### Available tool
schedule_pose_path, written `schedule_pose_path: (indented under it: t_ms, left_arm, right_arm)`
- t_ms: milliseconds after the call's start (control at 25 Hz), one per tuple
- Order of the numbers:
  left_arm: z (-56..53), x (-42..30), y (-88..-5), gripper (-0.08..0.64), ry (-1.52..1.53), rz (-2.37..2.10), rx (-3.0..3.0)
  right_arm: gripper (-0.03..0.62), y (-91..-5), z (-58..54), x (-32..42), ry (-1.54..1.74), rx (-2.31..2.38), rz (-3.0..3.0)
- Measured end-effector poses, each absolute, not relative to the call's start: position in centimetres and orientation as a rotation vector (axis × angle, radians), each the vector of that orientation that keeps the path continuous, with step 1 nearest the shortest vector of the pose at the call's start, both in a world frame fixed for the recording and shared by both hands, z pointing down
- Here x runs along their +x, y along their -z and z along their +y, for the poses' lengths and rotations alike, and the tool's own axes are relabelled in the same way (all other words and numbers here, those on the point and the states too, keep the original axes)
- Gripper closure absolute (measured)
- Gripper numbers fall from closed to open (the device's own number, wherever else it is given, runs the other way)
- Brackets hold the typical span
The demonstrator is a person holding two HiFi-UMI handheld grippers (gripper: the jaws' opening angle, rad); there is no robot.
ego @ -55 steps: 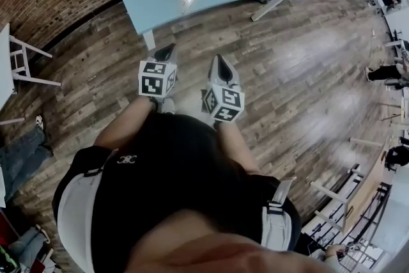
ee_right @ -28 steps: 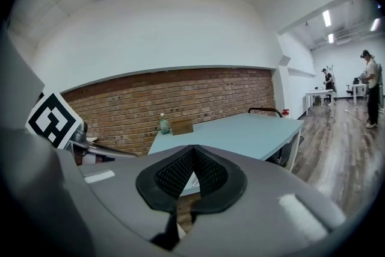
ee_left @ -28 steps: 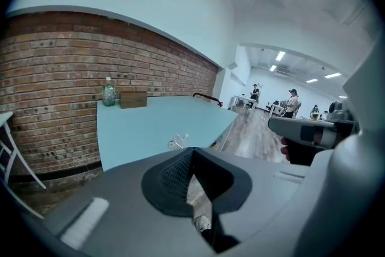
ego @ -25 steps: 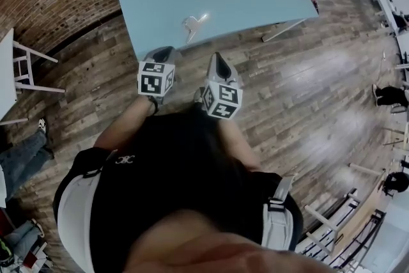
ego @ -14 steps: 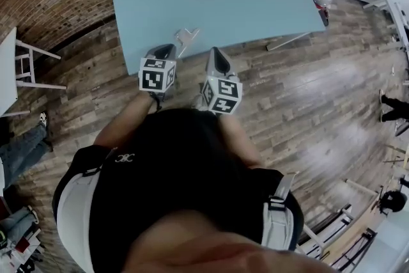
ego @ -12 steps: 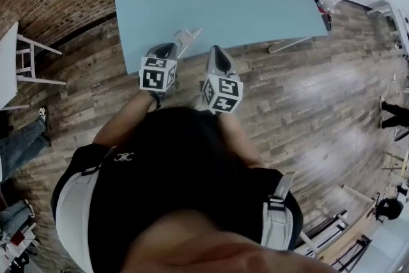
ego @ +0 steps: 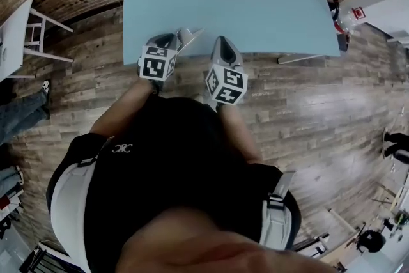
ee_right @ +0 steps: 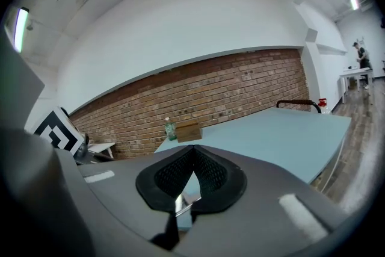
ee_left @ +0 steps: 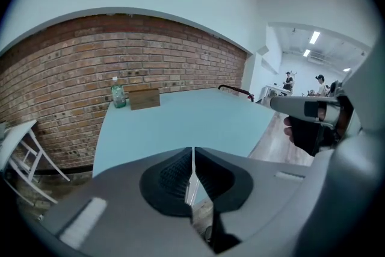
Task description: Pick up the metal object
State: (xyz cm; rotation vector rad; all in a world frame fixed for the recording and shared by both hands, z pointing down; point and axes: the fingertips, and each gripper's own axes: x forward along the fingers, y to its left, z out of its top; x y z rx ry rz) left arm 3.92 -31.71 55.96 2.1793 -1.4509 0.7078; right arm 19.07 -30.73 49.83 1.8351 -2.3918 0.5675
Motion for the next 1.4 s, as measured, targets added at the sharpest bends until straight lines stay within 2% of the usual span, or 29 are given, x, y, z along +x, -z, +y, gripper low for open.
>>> schedule_pose_path:
  t_ms: [480,840,1080,1400]
  left_arm:
    - [-34.6,4.7,-57.5,0.436,-0.787,-1.411,2.117]
    - [-37.1,4.8,-62.2,0.330,-0.917,-1.197,2.123]
    - [-37.1,5.1,-67.1,0.333,-1.003,-0.914,2.094]
    - [-37.2,5.4,-71.3,0.381,-1.070,-0.770,2.039]
  right_arm:
    - [0.578,-51.1,-31.9,22.1,-0.652,1.859,-2.357]
    - [0.578,-51.0,-33.2,24.0,-0.645,1.978,-2.250]
    - [0.578,-51.6,-33.4,23.0,-0.632,2.009,-2.176]
    - [0.578,-52.1,-33.6,23.3,-0.626,2.051,-2.074]
